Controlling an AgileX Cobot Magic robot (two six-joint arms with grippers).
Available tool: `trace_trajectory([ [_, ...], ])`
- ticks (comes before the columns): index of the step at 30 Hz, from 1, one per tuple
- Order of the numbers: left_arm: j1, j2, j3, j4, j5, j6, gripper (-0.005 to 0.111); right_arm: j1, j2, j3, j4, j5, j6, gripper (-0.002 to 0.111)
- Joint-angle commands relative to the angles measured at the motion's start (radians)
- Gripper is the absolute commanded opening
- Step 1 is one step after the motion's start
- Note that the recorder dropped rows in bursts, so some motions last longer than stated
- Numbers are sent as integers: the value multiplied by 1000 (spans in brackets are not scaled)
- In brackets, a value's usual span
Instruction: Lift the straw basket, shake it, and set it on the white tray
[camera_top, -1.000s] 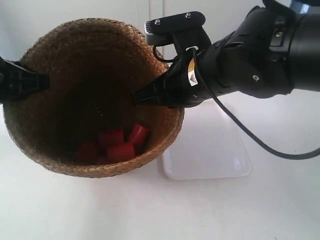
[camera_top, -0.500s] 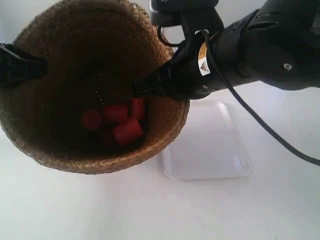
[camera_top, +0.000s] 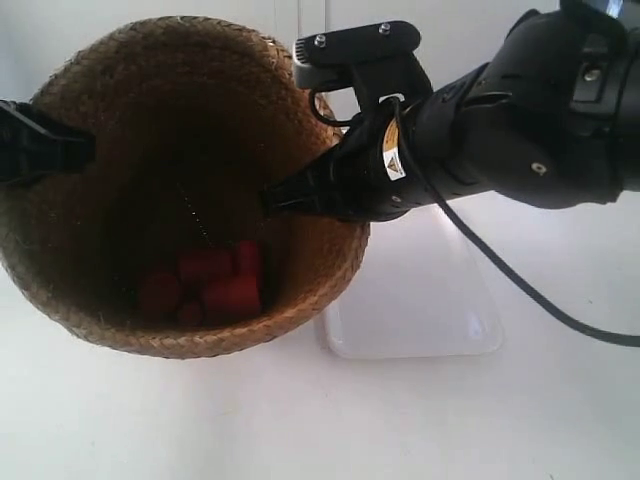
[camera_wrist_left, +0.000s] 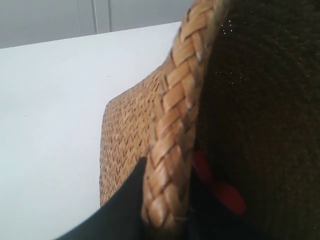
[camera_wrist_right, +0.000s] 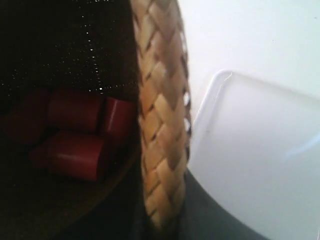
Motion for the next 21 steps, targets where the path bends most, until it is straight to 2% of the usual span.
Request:
trace_trajectory([
  [1, -5, 2, -9, -4, -10, 25, 0, -1, 0, 6, -38, -27, -20, 0],
  [7, -5, -16, -9, -23, 15, 23, 0, -1, -22, 6, -34, -10, -18, 0],
  [11, -5, -17, -9, -23, 26, 84, 0, -1, -21, 6, -34, -12, -18, 0],
  [16, -5, 52, -9, -21, 11, 103, 0, -1, 35, 3, -71, -46, -20, 0],
  [18, -10, -43, -147, -74, 199, 87, 0, 40, -56, -154, 44, 214, -154, 0],
  [19, -26, -106, -203, -102, 240, 132, 0, 81, -140, -189, 83, 254, -252, 0],
  [20, -44, -122, -161, -95, 147, 202, 0, 103, -175, -124, 30, 92, -236, 0],
  [21, -40, -71, -76, -86, 15, 188, 0, 79, -147, -51, -108, -83, -103, 0],
])
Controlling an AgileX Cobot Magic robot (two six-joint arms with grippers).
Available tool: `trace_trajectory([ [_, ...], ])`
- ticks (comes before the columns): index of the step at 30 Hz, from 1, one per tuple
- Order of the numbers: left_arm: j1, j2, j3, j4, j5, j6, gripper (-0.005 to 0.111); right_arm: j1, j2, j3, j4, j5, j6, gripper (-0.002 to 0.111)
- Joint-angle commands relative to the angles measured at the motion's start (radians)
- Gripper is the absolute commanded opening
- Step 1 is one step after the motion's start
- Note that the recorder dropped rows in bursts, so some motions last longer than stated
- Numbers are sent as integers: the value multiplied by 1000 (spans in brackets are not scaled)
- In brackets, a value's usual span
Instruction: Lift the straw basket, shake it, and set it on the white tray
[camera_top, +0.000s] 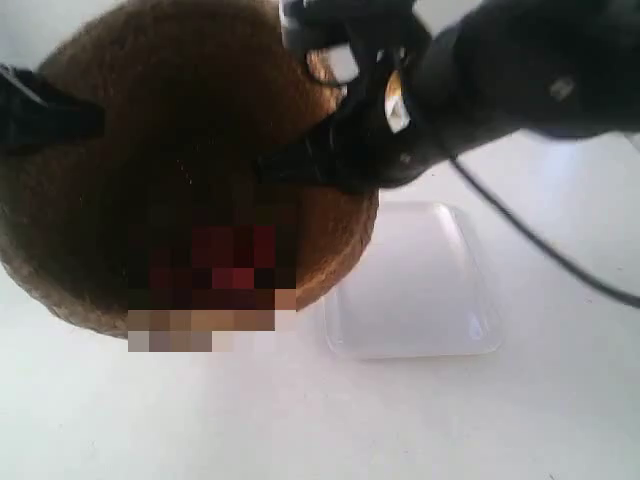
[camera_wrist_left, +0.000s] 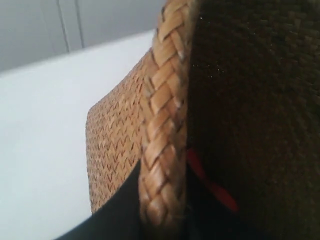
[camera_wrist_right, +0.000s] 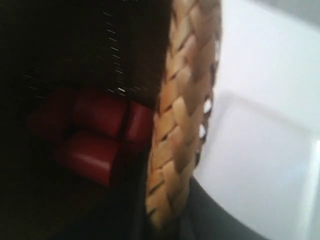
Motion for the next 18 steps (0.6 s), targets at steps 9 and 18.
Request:
trace_trajectory([
  [9, 27, 15, 109, -71, -105, 42, 0, -36, 15, 100, -172, -185, 112, 0],
  [18, 22, -79, 19, -20, -91, -1, 0, 22, -79, 82, -201, -238, 98, 0],
])
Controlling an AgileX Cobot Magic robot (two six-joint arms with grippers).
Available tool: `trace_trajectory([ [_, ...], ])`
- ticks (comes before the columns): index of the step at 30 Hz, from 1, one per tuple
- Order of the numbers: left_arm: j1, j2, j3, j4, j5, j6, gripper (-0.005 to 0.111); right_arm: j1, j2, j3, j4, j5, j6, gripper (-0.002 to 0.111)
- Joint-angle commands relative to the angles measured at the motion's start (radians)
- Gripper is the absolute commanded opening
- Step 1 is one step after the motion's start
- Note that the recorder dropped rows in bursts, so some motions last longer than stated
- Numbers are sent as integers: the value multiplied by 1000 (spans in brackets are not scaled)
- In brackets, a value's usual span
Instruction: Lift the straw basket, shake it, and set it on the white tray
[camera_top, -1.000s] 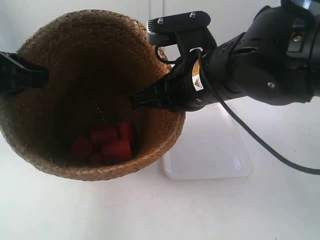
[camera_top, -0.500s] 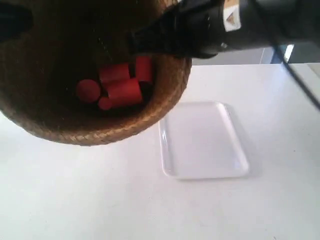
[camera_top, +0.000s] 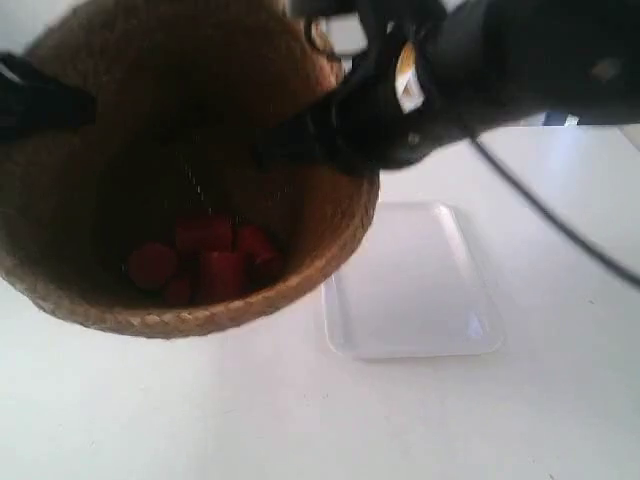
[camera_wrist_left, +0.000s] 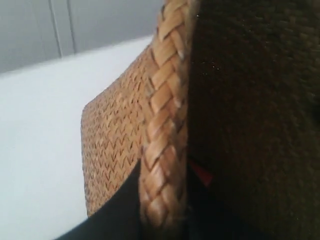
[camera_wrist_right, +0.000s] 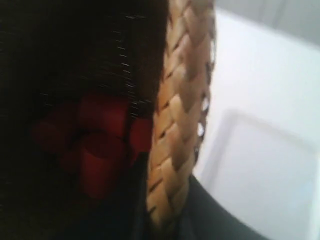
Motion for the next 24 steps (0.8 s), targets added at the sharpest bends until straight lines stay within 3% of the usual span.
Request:
trace_trajectory([
  [1, 6, -23, 77, 50, -173, -54, 0, -23, 9, 95, -183, -163, 128, 0],
  [2, 25, 3, 81, 51, -118, -54, 0, -37, 63, 81, -114, -88, 115, 0],
  [19, 25, 13, 89, 15, -99, -31, 0, -37, 50, 75, -96, -156, 73, 0],
  [22, 23, -76, -66, -68, 2, -45, 0, -8, -66, -81, 50, -21, -62, 0],
  [24, 14, -133, -118, -64, 4, 52, 0, 45, -142, -80, 52, -146, -150, 0],
])
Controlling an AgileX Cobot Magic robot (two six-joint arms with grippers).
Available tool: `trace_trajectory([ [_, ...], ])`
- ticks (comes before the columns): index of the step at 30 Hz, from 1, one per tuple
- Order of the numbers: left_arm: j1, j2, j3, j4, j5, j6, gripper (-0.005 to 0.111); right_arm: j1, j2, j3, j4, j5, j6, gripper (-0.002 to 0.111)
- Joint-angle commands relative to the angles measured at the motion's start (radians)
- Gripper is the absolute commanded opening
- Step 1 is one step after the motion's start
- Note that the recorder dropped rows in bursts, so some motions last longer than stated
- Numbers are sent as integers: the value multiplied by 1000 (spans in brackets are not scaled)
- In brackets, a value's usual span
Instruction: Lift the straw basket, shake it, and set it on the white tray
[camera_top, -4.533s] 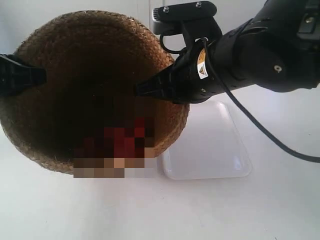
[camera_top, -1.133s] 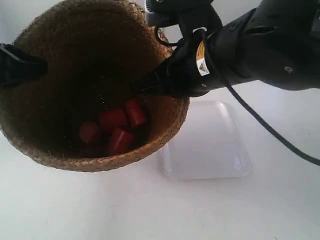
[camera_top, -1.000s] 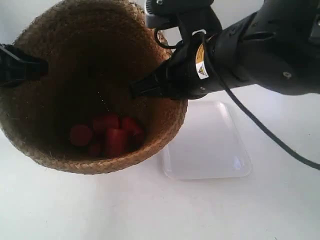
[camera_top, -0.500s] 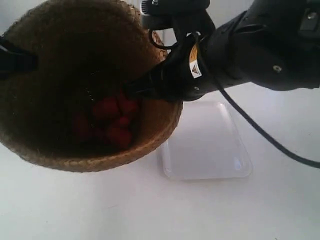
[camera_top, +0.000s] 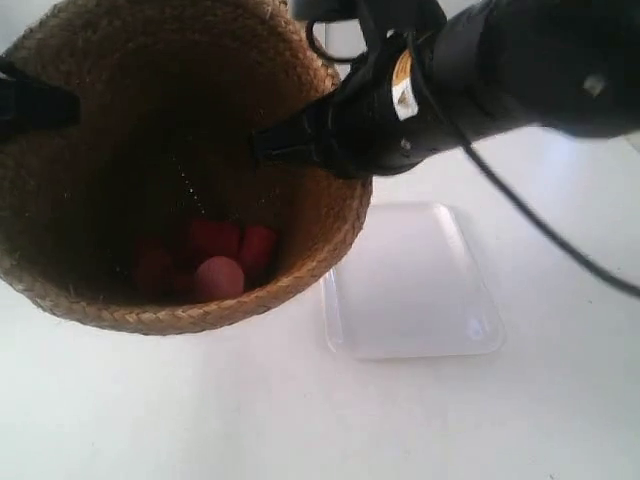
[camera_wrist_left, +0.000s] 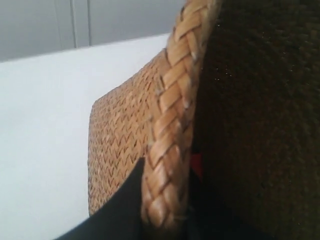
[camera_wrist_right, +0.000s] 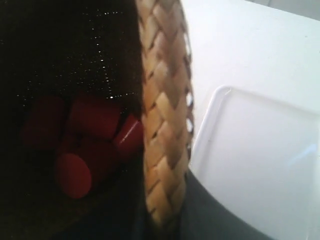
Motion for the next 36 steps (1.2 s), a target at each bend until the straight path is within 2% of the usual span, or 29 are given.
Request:
trace_trajectory([
  [1, -16, -132, -112, -80, 16, 104, 0, 70, -157, -43, -21, -161, -145, 0],
  [3, -14, -52, 7, -44, -10, 36, 0, 16, -51, 40, -117, -125, 49, 0],
  [5, -14, -1, 57, -37, 21, 8, 0, 5, 23, 39, -36, -52, 17, 0],
  [7, -14, 7, 61, -37, 19, 19, 0, 8, 27, 39, 7, -93, -58, 0],
  [11, -14, -12, 58, -14, -32, 19, 0, 8, 6, 35, 9, -132, -62, 0],
  [21, -14, -4, 71, -7, -3, 19, 0, 6, 49, 68, 2, -129, -60, 0],
  [24, -14, -21, 18, -2, 58, -2, 0, 11, 26, 6, 20, -71, -76, 0],
  [26, -17, -84, -101, -47, 131, 9, 0, 35, -49, -93, 90, -3, -151, 0],
  [28, -21, -138, -163, -68, 130, 83, 0, 86, -137, -126, 100, -92, -226, 0],
  [29, -21, -145, -120, -33, 84, 97, 0, 94, -139, -74, 34, -157, -212, 0],
  [30, -17, -115, -61, 8, 24, 48, 0, 83, -98, -9, -88, -206, -112, 0],
  [31, -6, -69, 5, 65, -5, -45, 0, 48, -37, 24, -159, -181, 33, 0],
  [32, 10, -32, 41, 112, 3, -128, 0, 21, 4, 24, -153, -113, 99, 0],
  [33, 20, -20, 55, 120, 11, -153, 0, 9, 40, 18, -114, -38, 76, 0],
  [36, 12, -34, 61, 78, -52, -76, 0, 11, 57, 22, -28, -56, -53, 0],
])
